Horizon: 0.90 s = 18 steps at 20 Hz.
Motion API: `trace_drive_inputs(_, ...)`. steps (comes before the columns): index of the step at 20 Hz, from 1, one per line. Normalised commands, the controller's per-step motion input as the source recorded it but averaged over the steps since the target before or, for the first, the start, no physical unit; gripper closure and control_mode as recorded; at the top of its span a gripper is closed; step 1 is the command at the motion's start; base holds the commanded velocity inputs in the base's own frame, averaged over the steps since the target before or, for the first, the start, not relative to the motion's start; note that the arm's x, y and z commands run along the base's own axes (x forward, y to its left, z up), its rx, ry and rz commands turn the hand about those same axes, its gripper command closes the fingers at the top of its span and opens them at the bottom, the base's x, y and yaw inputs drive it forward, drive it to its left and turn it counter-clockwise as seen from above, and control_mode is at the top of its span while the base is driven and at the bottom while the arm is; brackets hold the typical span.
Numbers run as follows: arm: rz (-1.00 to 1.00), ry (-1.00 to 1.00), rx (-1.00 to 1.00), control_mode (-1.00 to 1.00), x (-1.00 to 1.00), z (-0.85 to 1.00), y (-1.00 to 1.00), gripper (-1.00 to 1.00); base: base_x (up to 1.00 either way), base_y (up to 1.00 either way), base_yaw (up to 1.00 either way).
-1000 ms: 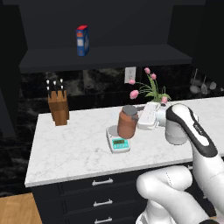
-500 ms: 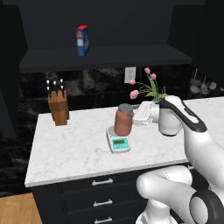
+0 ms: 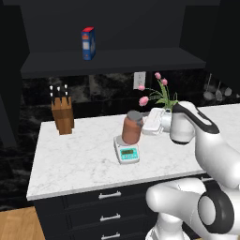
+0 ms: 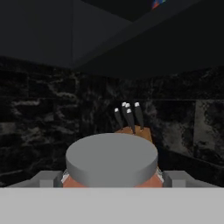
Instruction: Pick the honey bottle and place it on the digital scale for weighing, and close the cabinet.
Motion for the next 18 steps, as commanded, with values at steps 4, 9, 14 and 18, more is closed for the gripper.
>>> trace_drive_inputs(4,0.00,0.00,-0.01,-1.00,0.02,-0.13,0.00,1.00,0.00,0.00,0.00)
trace_drive_inputs(9,0.00,0.00,0.00,-1.00,0.08,-0.14,0.00,1.00,0.00,0.00,0.00)
trace_drive_inputs(14,0.00,0.00,0.00,-1.00,0.13,-0.08,0.00,1.00,0.00,0.00,0.00)
trace_drive_inputs(18,0.00,0.00,0.00,-1.00,0.24,-0.06,0.00,1.00,0.00,0.00,0.00)
